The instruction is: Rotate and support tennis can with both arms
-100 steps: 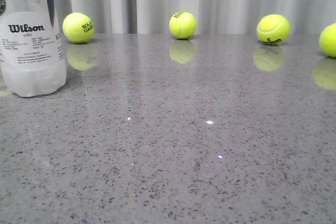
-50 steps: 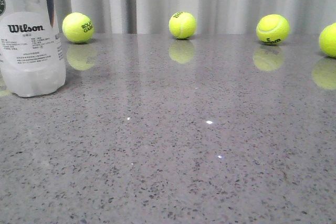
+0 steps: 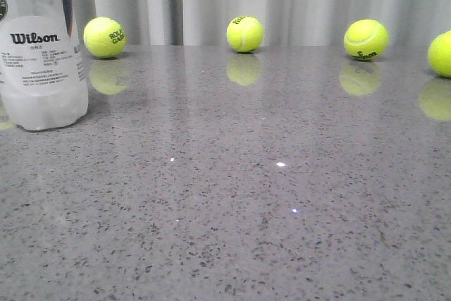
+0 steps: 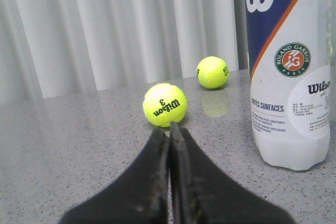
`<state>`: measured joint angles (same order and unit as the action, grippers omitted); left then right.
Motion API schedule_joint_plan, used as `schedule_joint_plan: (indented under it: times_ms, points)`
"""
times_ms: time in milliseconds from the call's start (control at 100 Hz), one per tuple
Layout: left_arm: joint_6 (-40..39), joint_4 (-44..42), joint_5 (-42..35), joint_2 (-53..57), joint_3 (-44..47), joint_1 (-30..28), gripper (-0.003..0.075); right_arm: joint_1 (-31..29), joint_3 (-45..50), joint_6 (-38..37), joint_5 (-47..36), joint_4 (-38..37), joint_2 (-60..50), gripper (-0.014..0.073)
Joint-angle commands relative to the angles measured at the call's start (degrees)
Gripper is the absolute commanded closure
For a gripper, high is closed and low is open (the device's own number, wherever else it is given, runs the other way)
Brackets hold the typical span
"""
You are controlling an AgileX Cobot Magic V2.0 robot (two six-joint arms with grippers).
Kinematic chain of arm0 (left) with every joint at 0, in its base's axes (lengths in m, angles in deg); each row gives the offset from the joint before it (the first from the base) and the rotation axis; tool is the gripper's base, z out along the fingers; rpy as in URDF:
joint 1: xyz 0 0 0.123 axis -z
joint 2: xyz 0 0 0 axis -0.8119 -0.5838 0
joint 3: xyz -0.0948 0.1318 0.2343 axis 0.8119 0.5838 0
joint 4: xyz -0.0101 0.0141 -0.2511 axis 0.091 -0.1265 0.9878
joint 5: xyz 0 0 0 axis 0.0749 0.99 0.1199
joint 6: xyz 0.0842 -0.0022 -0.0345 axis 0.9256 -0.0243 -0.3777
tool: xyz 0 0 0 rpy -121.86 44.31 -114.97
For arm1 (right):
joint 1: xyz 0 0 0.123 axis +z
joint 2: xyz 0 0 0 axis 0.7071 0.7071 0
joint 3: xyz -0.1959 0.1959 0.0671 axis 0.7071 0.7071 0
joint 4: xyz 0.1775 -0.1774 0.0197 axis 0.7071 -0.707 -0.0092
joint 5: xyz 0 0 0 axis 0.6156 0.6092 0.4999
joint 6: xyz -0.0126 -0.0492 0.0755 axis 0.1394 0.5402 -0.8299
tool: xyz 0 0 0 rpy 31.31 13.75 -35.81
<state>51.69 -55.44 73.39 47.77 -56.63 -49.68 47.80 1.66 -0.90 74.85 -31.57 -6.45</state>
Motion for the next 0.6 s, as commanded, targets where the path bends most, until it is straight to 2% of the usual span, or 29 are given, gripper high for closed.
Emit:
schedule_joint_plan:
  times_ms: [0, 590]
  points:
    - [-0.7, 0.0, -4.4, 2.1, 2.6, -0.1, 0.0741, -0.4, 0.0, -1.4, -6.7, -0.7, -0.8, 0.0660]
    - [-0.7, 0.0, -4.4, 2.1, 2.6, -0.1, 0.0741, -0.4, 0.0, -1.4, -7.1, -1.5, -0.8, 0.0660]
